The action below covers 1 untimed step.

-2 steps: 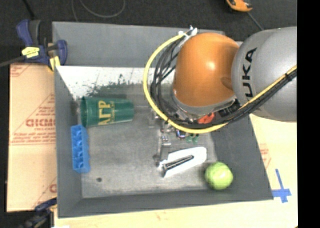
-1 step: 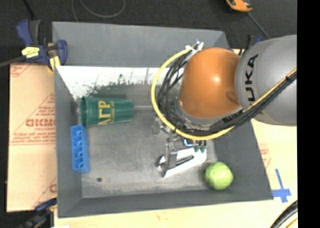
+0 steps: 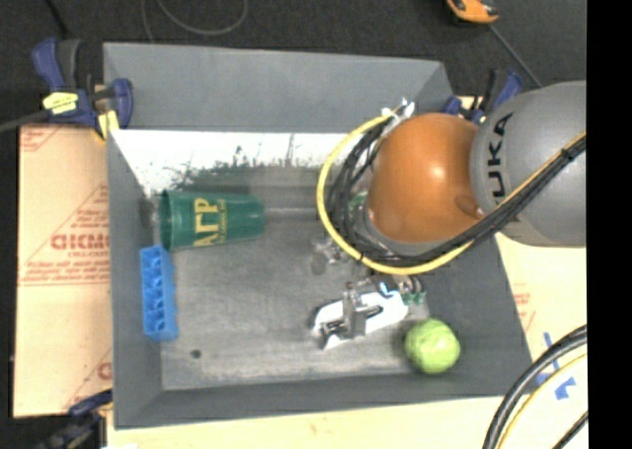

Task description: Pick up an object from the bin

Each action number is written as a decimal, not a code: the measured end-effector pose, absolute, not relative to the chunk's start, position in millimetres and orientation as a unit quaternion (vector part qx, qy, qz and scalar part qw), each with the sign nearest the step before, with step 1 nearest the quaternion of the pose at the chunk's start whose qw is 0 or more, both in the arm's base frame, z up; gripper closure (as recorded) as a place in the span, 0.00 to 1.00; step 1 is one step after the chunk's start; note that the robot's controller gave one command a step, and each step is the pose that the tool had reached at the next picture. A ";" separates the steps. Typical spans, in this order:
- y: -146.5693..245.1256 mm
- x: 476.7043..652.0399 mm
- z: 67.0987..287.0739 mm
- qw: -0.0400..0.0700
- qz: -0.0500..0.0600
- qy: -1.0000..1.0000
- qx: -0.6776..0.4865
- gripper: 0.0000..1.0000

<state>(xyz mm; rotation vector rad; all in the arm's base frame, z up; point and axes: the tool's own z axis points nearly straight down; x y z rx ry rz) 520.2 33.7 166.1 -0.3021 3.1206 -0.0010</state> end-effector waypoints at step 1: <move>17.1 521.5 134.5 0.001 -0.001 0.996 -0.084 0.00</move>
Offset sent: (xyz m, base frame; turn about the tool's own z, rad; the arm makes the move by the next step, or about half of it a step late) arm -0.0114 -0.0597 -0.0770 0.0354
